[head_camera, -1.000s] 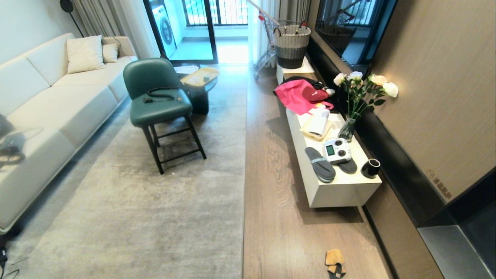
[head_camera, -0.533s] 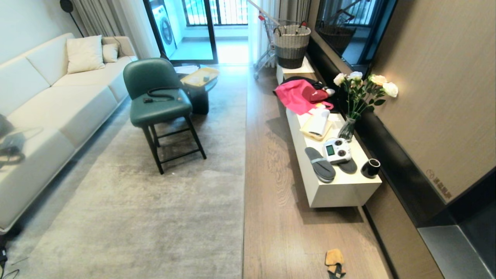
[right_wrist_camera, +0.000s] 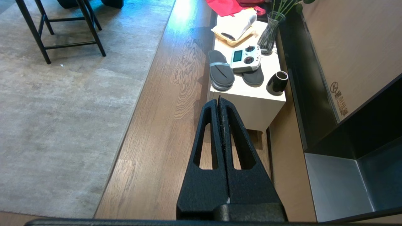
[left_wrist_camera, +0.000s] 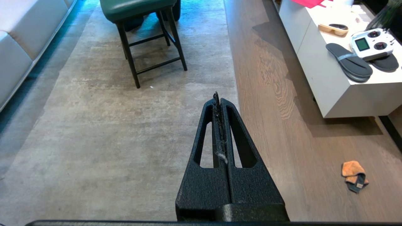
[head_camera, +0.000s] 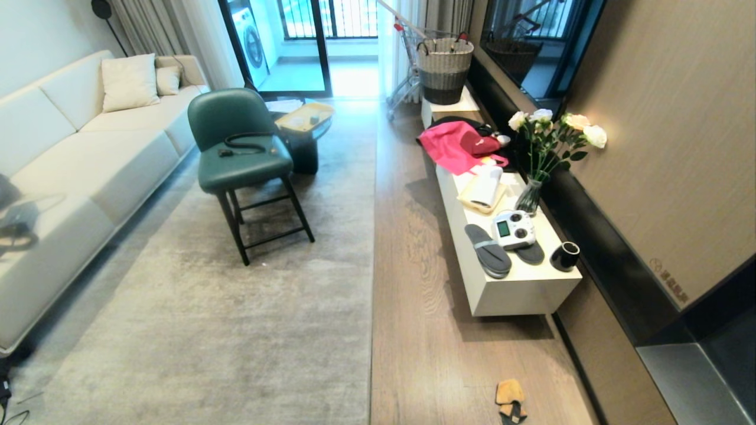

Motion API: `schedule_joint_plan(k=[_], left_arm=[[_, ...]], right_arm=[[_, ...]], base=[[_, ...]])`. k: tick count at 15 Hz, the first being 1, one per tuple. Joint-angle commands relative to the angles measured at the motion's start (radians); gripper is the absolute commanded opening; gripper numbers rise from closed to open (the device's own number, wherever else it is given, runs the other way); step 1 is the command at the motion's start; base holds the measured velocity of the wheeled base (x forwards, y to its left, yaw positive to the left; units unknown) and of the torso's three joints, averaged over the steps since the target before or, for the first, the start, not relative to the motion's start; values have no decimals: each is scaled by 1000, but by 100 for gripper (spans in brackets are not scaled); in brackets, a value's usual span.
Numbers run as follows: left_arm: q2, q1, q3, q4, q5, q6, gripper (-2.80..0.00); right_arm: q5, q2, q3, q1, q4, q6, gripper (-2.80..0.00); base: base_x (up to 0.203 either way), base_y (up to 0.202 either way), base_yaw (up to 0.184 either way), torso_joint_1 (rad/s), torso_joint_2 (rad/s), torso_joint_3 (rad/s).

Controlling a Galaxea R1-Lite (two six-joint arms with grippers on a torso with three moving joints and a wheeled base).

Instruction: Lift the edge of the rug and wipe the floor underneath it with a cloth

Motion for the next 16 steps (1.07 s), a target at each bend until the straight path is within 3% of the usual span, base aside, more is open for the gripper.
schedule_joint_plan(k=[1, 16], left_arm=[[0, 0, 0, 0, 0, 0, -280], [0, 0, 0, 0, 0, 0, -280]], right_arm=[[1, 1, 0, 0, 0, -1, -280], [1, 1, 0, 1, 0, 2, -280]], base=[[0, 0, 0, 0, 0, 0], [0, 0, 0, 0, 0, 0]])
